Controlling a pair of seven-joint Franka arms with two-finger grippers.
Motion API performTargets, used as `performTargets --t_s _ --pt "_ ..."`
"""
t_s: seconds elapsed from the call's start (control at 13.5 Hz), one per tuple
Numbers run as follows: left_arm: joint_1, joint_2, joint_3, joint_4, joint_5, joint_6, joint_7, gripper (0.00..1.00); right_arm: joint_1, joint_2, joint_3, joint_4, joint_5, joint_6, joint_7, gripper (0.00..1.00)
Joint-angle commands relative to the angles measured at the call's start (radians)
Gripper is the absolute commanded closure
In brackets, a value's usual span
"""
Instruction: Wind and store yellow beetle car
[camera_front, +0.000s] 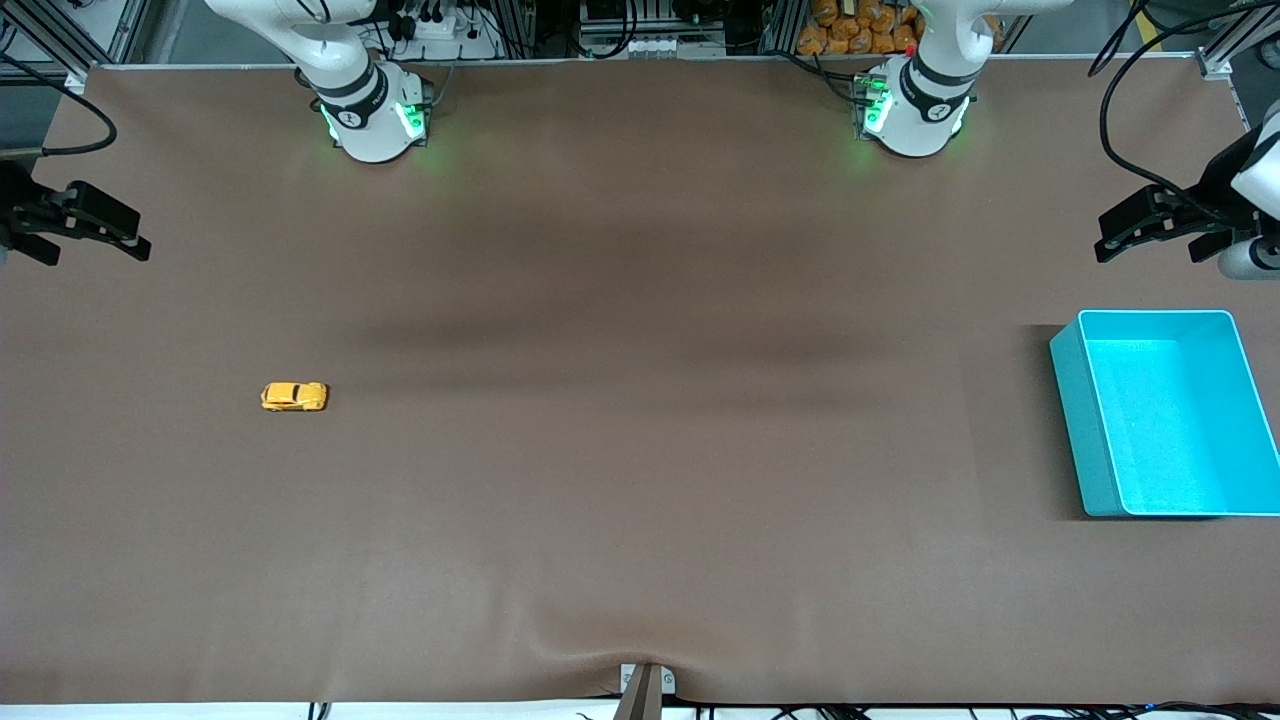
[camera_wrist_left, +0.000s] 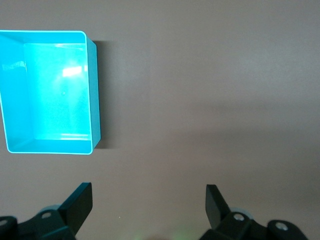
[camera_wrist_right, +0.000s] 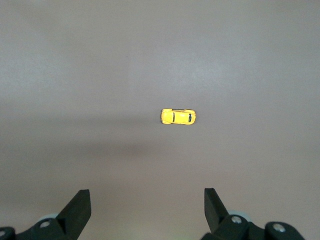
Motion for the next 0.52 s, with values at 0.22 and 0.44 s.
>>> performTargets --t_s 0.22,0.44 --pt "-0.007 -0.005 0.0 -0.006 -0.001 0.022 0.002 0.0 -0.003 0.005 0.003 0.017 -0.004 -0.013 0.014 0.0" --pt "-0.005 -0.005 0.0 -0.006 0.001 0.022 0.002 0.0 -0.005 0.007 0.003 0.014 -0.004 -0.017 0.014 0.0"
